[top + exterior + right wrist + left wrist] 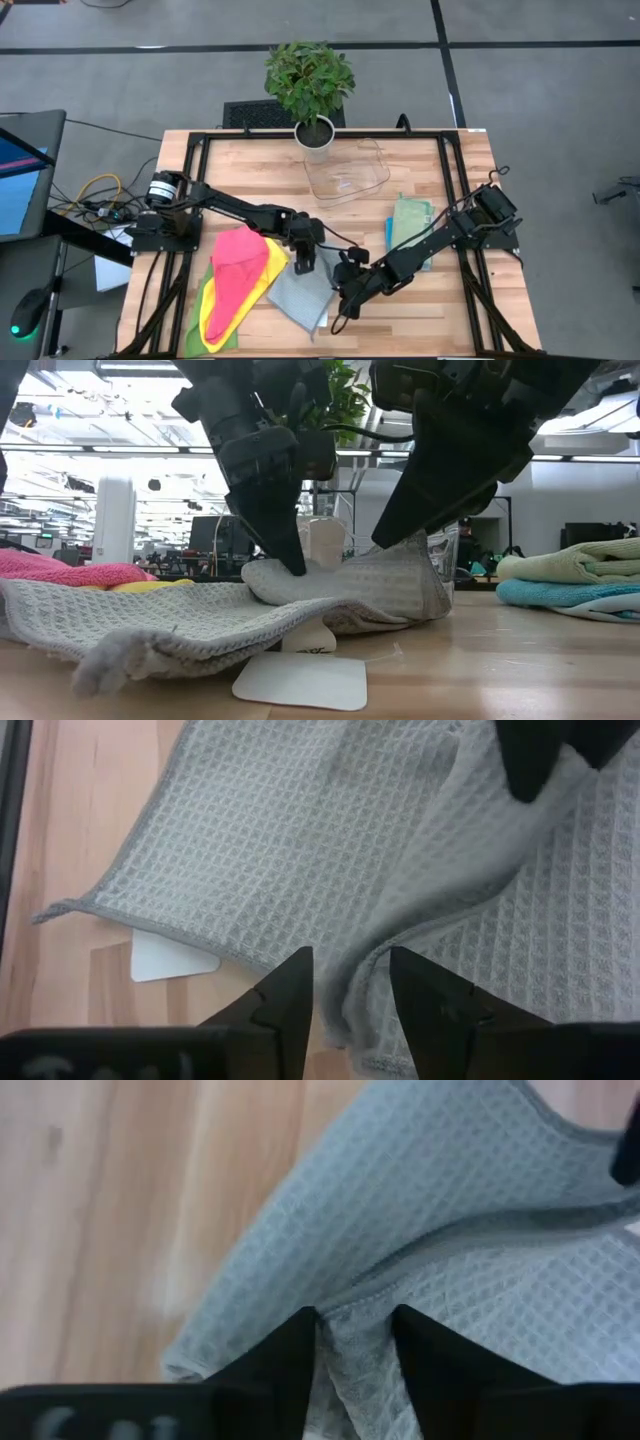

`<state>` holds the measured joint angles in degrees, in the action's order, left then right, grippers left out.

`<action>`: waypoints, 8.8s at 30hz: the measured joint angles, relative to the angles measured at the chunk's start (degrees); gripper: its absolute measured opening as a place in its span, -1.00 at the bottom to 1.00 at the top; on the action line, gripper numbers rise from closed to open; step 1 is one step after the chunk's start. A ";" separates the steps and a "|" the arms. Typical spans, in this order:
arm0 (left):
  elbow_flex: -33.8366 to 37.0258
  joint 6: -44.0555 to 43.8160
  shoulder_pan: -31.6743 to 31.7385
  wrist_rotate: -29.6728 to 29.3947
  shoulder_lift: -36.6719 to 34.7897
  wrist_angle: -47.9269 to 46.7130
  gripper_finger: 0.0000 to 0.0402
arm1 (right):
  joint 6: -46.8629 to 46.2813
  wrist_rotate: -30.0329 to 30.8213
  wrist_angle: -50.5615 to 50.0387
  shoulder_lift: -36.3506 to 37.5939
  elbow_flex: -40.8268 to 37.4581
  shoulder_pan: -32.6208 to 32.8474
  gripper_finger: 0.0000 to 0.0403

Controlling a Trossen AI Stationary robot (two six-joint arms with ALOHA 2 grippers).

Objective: Fold microfiber towels
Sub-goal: Fold the gray microfiber cloth

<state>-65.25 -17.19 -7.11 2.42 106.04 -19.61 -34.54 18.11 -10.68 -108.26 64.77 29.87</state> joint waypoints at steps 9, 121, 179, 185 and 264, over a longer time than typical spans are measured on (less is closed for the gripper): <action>-3.56 -0.44 -0.29 -2.01 -0.29 -0.97 -0.89 | -0.74 0.03 -0.58 -0.01 0.00 0.00 -0.21; -4.55 -10.36 -17.20 -22.90 -0.24 -20.77 0.02 | -8.56 8.79 9.62 -7.35 0.26 -0.28 -0.85; 12.13 -20.35 -18.40 -28.53 -7.06 0.83 -0.53 | -0.85 4.72 9.47 -4.38 2.36 1.51 -0.81; 11.56 -17.99 -18.43 -28.11 -9.40 -0.30 -0.53 | 11.14 4.26 9.86 -2.77 6.52 2.65 -0.73; 3.70 -17.80 -25.49 -28.42 -14.60 -27.45 -0.53 | -4.38 5.39 -28.03 -12.11 28.50 -1.50 -0.94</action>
<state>-61.55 -34.99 -32.60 -26.00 91.44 -47.05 -38.92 23.50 -38.71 -120.37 93.27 28.36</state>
